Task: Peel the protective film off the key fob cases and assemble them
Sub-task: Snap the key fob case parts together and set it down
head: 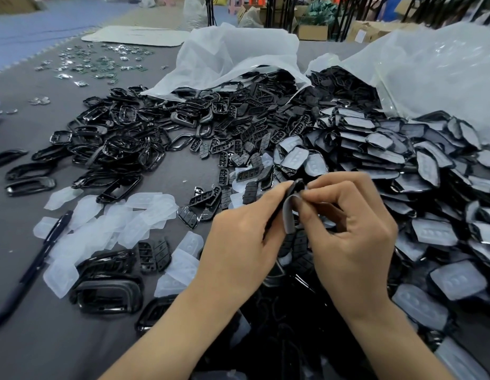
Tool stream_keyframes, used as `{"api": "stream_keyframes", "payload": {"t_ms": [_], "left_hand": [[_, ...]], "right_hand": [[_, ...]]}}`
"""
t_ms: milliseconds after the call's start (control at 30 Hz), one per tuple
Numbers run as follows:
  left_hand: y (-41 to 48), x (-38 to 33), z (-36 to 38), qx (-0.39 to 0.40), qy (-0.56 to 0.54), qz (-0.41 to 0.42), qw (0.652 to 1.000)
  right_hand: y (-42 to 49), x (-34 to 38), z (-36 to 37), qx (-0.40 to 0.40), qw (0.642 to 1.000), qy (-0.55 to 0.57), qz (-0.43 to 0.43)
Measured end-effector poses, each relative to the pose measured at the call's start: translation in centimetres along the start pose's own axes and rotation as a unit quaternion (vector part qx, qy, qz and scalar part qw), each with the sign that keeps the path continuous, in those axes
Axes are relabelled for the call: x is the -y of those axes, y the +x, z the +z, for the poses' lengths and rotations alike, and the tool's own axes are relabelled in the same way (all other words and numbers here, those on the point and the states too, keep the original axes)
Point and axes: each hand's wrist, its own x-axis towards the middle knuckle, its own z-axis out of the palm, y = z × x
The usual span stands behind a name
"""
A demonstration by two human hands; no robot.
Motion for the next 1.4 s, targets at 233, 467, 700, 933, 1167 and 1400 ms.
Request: {"api": "stream_keyframes", "payload": {"t_ms": [233, 467, 700, 933, 1167, 1400], "left_hand": [[0.4, 0.3, -0.6, 0.067, 0.043, 0.011, 0.997], [0.8, 0.5, -1.3, 0.195, -0.013, -0.032, 0.980], [1.3, 0.2, -1.3, 0.234, -0.414, -0.294, 0.829], [1.1, 0.0, -1.4, 0.186, -0.392, -0.282, 0.856], [0.8, -0.3, -1.1, 0.160, -0.334, -0.248, 0.895], [0.8, -0.4, -1.1, 0.170, -0.320, -0.232, 0.903]], "right_hand": [[0.8, -0.5, -0.6, 0.055, 0.993, 0.030, 0.104], [2.7, -1.4, -2.6, 0.226, 0.921, 0.171, 0.267], [2.6, -0.9, -2.5, 0.212, 0.820, 0.363, 0.389], [2.2, -0.3, -1.7, 0.184, 0.823, 0.369, 0.389], [2.2, -0.1, -1.8, 0.189, 0.826, 0.368, 0.383], [2.4, -0.2, -1.9, 0.185, 0.814, 0.383, 0.396]]}}
